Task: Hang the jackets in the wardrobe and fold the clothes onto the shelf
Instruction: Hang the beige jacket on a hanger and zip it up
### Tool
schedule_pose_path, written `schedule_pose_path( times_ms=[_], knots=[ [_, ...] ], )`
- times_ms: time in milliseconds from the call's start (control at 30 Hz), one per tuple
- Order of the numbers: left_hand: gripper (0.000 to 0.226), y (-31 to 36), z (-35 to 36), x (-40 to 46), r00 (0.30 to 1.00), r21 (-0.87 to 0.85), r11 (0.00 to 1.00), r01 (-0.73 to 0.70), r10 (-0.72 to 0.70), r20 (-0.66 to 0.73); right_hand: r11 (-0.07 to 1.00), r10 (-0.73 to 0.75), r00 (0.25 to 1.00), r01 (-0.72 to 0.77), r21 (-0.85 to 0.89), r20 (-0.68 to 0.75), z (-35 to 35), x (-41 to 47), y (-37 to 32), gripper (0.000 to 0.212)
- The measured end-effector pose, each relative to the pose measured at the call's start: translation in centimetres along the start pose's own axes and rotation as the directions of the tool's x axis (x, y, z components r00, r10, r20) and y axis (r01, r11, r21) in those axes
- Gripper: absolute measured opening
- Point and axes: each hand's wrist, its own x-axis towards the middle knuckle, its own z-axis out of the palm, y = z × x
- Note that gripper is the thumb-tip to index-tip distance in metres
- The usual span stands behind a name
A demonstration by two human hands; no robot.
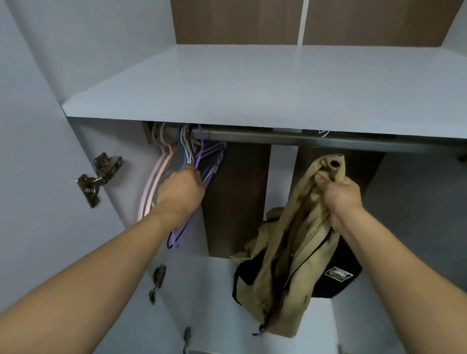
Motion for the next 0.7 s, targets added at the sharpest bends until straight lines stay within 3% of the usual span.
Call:
schedule_pose_path(
  times_ms=[100, 200, 267, 333, 433, 633, 700],
  knots=[
    [0.023, 1.2, -1.5, -3.3, 0.997, -0.014, 1.0, 0.002, -0.001, 0.077, 0.978, -0.012, 0.992, 0.037, -0.203, 0.125, -0.4, -0.2, 0.2, 0.015],
    [0.024, 2.5, -3.5, -8.3, 0.993, -0.045, 0.999, -0.006, 0.011, 0.121, 0.908, -0.086, 0.983, 0.144, -0.393, 0.161, -1.2, -0.2, 0.2, 0.011],
    [0.031, 3.4, -5.1, -12.2, 0.984, -0.086, 0.995, -0.045, 0.059, 0.171, 0.784, -0.171, 0.956, 0.278, -0.555, 0.238, -2.2, 0.1, 0.0, 0.015],
    [0.037, 4.3, -6.7, -16.1, 0.968, -0.145, 0.985, -0.09, 0.12, 0.219, 0.569, -0.254, 0.913, 0.409, -0.713, 0.321, -3.5, 0.2, -0.4, 0.016],
    [0.037, 5.8, -8.9, -20.2, 0.937, -0.281, 0.954, -0.099, 0.185, 0.296, 0.384, -0.348, 0.874, 0.463, -0.799, 0.339, -5.3, 0.0, -1.2, 0.006],
    [0.037, 9.9, -10.9, -24.1, 0.894, -0.269, 0.945, -0.185, 0.275, 0.354, 0.405, -0.335, 0.888, 0.437, -0.803, 0.314, -6.8, -2.1, -2.3, 0.012],
    [0.038, 10.8, -11.1, -24.8, 0.887, -0.291, 0.935, -0.202, 0.301, 0.351, 0.35, -0.349, 0.866, 0.474, -0.808, 0.357, -7.1, -2.8, -2.7, 0.015]
  ],
)
